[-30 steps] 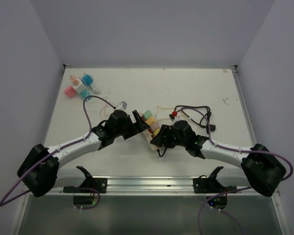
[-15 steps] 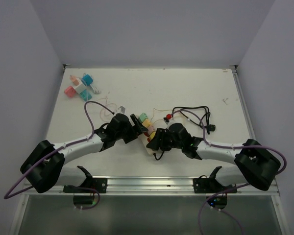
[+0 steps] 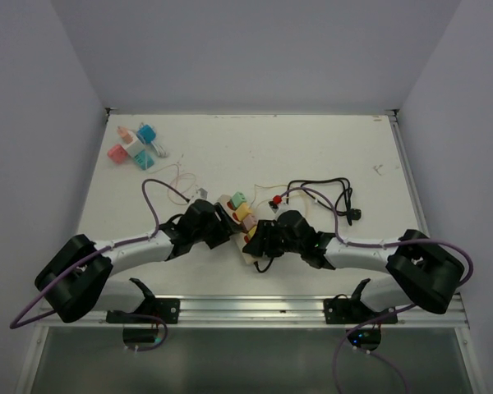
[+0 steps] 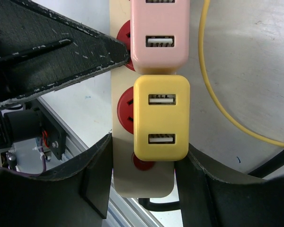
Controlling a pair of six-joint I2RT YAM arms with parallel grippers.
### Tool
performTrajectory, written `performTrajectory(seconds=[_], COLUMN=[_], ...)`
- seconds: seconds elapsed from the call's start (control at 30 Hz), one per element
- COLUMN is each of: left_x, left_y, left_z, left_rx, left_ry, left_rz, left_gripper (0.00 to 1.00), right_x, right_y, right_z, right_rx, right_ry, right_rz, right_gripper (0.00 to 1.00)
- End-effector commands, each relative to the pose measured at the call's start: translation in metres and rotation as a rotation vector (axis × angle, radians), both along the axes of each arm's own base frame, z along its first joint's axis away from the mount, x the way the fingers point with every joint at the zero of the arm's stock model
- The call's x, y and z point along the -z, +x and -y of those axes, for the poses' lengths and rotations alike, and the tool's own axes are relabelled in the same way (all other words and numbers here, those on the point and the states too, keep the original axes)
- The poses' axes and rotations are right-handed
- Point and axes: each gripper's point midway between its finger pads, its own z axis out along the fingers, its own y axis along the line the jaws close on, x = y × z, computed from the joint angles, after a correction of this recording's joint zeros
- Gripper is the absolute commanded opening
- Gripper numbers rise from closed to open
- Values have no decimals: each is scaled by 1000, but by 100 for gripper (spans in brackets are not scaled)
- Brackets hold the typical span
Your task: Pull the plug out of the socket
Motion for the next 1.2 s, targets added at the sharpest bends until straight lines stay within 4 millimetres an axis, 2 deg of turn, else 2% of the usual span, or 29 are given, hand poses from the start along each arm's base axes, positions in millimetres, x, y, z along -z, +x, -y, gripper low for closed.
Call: performTrajectory(seconds=[0.0, 0.2, 0.37, 0.53, 0.67, 0.7, 0.73, 0.77, 0.8, 0.83, 0.87, 0.9, 0.93, 1.0, 1.03, 1.17], left_x=[-6, -13, -9, -6, -6, -7, -7, -8, -7, -7, -8, -7, -8, -8, -8, -9], left_y=[7, 9, 4, -3, -6, -5, -6, -5, -6, -7, -5, -6, -7, -7, -8, -9], left_z=[6, 13, 14, 15, 11, 11, 9, 7, 5, 2, 0, -2, -4, -7, -8, -11], left_rx=[-18, 7, 23, 33, 35, 33, 34, 31, 29, 27, 22, 24, 22, 25, 26, 40], left_ry=[-41, -60, -59, -74, -72, -68, -62, -54, -44, -33, -22, -13, -6, 9, 14, 30], left_rz=[48, 87, 86, 82, 90, 97, 98, 108, 108, 108, 117, 118, 121, 131, 131, 148], left_gripper=[62, 58, 55, 44, 27, 20, 18, 11, 8, 5, 0, 0, 0, 0, 0, 0], right_x=[-28, -29, -32, -34, -33, -33, -34, -35, -35, -38, -40, -40, -45, -46, -50, -58], right_y=[12, 10, 10, 10, 10, 10, 9, 9, 8, 8, 8, 8, 9, 9, 10, 15], right_z=[-21, -26, -28, -29, -28, -28, -28, -28, -27, -27, -27, -25, -24, -20, -20, -14], right_rx=[7, -1, 3, 6, 8, 6, 5, 3, -4, -3, -3, 2, 4, 10, 10, 33], right_ry=[91, 117, 134, 144, 139, 137, 138, 139, 134, 136, 136, 123, 127, 105, 104, 103], right_rz=[49, 33, 31, 28, 25, 24, 22, 24, 23, 27, 30, 28, 39, 40, 45, 55], right_gripper=[0, 0, 0, 0, 1, 5, 17, 26, 35, 51, 59, 67, 81, 91, 99, 99])
